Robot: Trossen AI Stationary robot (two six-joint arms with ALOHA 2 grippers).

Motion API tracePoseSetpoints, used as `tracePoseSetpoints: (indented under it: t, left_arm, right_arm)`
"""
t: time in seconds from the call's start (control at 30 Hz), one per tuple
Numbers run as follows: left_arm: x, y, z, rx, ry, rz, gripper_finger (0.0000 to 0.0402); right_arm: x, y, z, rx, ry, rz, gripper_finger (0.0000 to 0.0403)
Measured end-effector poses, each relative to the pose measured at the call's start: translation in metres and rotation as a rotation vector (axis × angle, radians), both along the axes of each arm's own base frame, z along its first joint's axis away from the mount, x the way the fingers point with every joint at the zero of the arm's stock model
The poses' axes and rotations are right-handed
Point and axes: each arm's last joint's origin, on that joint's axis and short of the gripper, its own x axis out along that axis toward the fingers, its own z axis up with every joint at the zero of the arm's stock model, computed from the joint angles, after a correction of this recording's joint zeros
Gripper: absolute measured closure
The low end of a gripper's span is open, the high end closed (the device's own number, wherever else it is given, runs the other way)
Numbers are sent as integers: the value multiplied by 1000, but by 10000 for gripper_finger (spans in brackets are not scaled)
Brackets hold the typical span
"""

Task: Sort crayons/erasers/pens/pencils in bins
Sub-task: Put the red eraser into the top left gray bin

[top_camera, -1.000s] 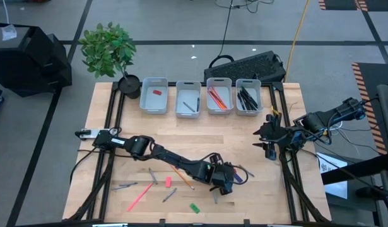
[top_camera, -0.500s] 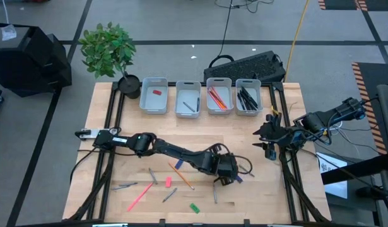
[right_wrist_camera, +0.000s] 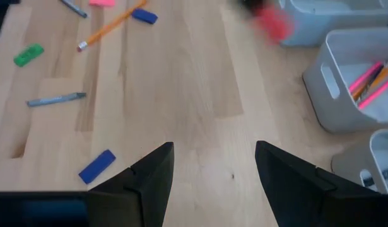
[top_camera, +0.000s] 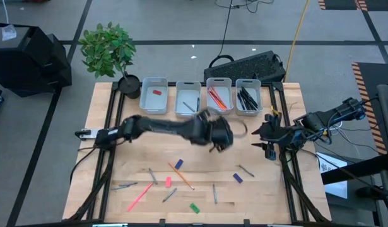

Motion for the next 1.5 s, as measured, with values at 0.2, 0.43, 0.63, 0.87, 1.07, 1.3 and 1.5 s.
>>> tracePoseSetpoints:
  t: [0.2, 0.43, 0.63, 0.87, 1.07, 1.3, 1.5]
  left_arm:
    - [-25, 57, 36, 57, 32, 124, 339]
    - [-63, 112, 58, 100, 173, 262, 339]
    - [-91, 137, 70, 97, 281, 341, 339]
    - [-124, 141, 91, 151, 302, 372, 339]
    - [-181, 142, 87, 132, 233, 434, 339]
    - [-249, 132, 45, -30, 52, 522, 339]
    - [-270, 144, -4, -105, 10, 683, 339]
  right_arm:
    - [4, 2, 4, -11, -59, 37, 188]
    - [5, 2, 5, -20, -66, 49, 188]
    - [5, 2, 5, -7, -67, 28, 188]
    - [8, -1, 6, -30, -106, -91, 188]
    - [14, -2, 3, 14, -111, -200, 188]
    - [44, -4, -6, 50, -128, -371, 188]
    - [92, 4, -28, 137, -103, -329, 188]
